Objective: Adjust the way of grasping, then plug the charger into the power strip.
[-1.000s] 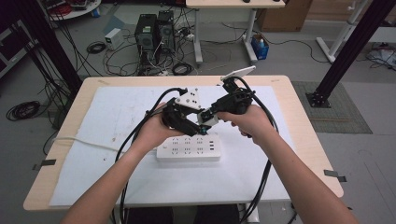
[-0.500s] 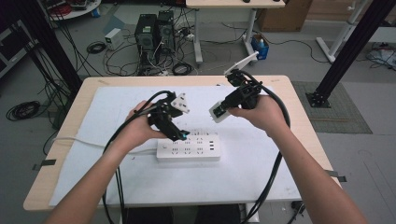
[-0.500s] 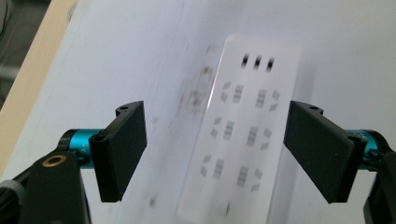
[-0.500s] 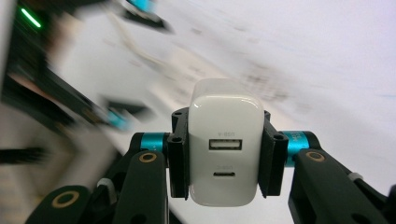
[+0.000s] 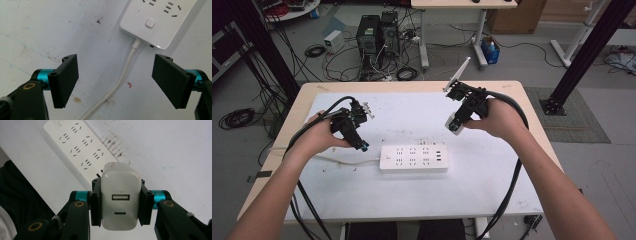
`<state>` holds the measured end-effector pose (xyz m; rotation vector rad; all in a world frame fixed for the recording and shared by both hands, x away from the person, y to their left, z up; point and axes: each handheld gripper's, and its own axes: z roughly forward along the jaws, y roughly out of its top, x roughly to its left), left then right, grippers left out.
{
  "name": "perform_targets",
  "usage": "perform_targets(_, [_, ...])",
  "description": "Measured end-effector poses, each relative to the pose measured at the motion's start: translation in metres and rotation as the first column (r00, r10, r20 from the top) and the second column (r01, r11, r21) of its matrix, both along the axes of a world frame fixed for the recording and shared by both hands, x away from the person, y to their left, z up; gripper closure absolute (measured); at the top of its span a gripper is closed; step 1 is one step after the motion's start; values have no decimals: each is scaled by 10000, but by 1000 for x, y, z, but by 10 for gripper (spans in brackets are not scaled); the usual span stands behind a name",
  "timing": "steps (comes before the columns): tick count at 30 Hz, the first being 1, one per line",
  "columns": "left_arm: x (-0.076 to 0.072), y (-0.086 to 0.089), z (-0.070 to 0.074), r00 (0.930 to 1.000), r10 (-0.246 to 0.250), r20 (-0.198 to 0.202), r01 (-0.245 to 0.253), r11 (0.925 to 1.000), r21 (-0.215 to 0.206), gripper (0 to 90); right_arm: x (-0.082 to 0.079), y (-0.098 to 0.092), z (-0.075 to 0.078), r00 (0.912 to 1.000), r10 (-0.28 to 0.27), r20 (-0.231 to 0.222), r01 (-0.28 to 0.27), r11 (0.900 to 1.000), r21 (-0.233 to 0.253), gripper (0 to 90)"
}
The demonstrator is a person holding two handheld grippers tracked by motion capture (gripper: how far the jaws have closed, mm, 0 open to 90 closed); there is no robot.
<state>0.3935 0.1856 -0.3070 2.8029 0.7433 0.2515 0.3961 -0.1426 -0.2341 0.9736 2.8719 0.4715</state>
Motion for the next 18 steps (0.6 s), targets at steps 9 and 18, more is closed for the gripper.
perform_targets(9, [-12,11,3,9997,184,144,-180,9996,-236,215,-4,30,-22,9693,2460,-15,-2450,9647,-963,624])
perform_targets(18, [-28,15,-3,9997,209,111,-207,9996,-193,215,7,80,-76,9054,4193,-669,-4241,8852,-1911,625])
